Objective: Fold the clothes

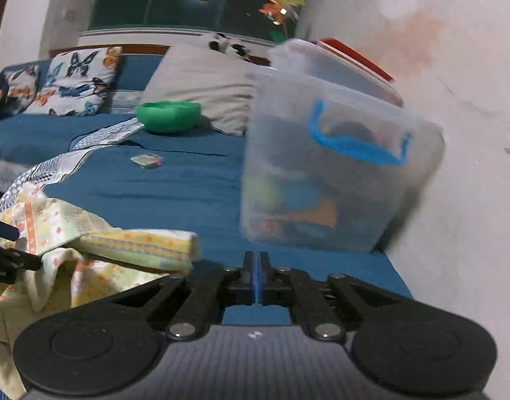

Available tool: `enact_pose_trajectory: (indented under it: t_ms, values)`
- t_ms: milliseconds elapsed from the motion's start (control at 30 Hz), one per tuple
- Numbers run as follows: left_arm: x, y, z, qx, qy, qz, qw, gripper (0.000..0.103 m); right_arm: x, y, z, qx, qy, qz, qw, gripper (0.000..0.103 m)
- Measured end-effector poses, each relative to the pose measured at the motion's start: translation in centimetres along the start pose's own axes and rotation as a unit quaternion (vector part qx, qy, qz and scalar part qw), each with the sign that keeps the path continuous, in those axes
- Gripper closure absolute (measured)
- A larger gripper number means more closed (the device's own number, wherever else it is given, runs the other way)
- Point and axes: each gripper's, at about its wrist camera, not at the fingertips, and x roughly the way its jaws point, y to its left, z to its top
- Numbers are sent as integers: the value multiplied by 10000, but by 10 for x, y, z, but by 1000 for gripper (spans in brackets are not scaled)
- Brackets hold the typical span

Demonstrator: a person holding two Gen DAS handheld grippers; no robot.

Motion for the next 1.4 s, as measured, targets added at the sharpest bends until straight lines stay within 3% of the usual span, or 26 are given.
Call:
enact_pose_trajectory:
  t_ms: [100, 200, 367, 400, 500, 567, 600, 700, 833, 900, 967, 1033, 1067, 1133, 1267, 1333, 1400]
  values:
    - [9, 0, 4, -32, 53, 3, 10000, 45, 1, 7, -6, 11, 169, 504, 9986, 93]
    - [10, 3, 4, -68, 60, -34, 10000, 46, 4, 27, -11, -101, 238, 1006, 9946, 71]
    - [4, 14, 2, -89, 79, 76, 9999, 46, 21, 83, -13, -480, 415, 1965, 9784, 62]
    - [4, 17, 3, -103, 88, 84, 9999, 46, 26, 93, -13, -572, 456, 1999, 9771, 60]
    - [2, 21, 6, -129, 71, 74, 9999, 45, 42, 114, -14, -746, 592, 1930, 9766, 65]
    - [2, 18, 8, -44, 53, 28, 10000, 45, 52, 114, -15, -701, 652, 1914, 9768, 91]
    - [3, 15, 9, 26, 46, 2, 10000, 44, 56, 114, -16, -685, 662, 1886, 9774, 101]
    - [6, 5, 10, 184, 12, -51, 9998, 42, 47, 98, -14, -632, 373, 1478, 9863, 101]
    - [16, -5, 15, 233, 15, -131, 9996, 40, 25, 44, -5, -426, 30, 438, 9981, 101]
    - [20, -11, 18, 247, -14, -126, 9996, 30, 19, 16, -4, -239, 55, -63, 9997, 101]
    - [24, -19, 21, 324, -86, -99, 9994, 29, 16, -10, -5, -6, 165, -461, 9988, 99]
    - [30, -27, 22, 449, -108, -34, 9989, 29, 14, -25, -9, 207, 298, -671, 9971, 63]
    - [33, -29, 23, 486, -114, 3, 9988, 30, 13, -32, -12, 245, 326, -854, 9955, 59]
    - [40, -31, 25, 520, -118, 83, 9985, 41, 16, -39, -16, 436, 507, -864, 9940, 51]
    - [52, -14, 29, 165, 28, 36, 9999, 70, 22, -50, -25, 919, 892, -547, 9903, 50]
    - [49, 2, 31, -118, 28, 2, 9999, 93, 25, -58, -27, 1175, 926, -470, 9876, 50]
    - [45, 18, 32, -408, 7, -14, 9992, 95, 28, -66, -29, 1346, 900, -466, 9857, 50]
